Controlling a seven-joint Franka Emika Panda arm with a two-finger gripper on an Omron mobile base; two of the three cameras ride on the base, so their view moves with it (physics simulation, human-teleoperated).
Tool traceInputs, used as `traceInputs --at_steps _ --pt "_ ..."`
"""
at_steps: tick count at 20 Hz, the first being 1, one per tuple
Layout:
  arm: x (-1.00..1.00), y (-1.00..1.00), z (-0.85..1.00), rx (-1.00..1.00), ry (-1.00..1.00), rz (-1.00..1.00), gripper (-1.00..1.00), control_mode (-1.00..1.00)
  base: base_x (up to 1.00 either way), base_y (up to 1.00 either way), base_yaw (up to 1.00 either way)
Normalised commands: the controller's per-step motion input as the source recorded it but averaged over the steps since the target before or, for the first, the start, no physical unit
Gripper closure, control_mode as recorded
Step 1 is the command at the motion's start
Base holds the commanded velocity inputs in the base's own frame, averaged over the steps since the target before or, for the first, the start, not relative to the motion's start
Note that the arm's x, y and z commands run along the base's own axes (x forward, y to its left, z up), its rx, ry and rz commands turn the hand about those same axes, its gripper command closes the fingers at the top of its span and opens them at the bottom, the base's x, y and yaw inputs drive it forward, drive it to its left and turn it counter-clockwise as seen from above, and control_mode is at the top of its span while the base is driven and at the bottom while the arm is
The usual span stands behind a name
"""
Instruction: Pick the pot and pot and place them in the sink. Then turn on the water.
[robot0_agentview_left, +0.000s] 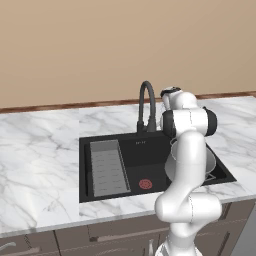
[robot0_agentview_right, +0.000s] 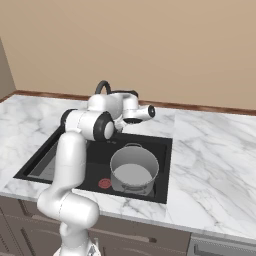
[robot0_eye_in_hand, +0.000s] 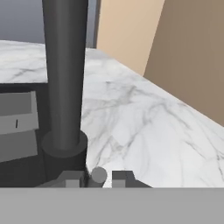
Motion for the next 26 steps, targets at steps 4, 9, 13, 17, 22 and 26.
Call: traceInputs --at_steps 4,9,13,17,22,26 --pt "0.00 -0.89 -0.26 0.02 0.01 0.00 1.00 -1.00 0.00 0.00 0.00" --pt "0.00 -0.96 -0.27 0.06 0.01 0.00 1.00 -1.00 0.00 0.00 0.00" --pt "0.00 -0.97 -0.29 0.07 0.01 0.00 1.00 -1.00 0.00 0.00 0.00" --pt "0.00 -0.92 -0.29 0.05 0.02 0.00 1.00 -1.00 0.00 0.00 0.00" --pt "0.00 -0.92 -0.31 0.05 0.03 0.00 1.00 -1.00 0.00 0.00 0.00" --pt "0.00 -0.88 -0.33 0.03 0.04 0.00 1.00 -1.00 0.00 0.00 0.00"
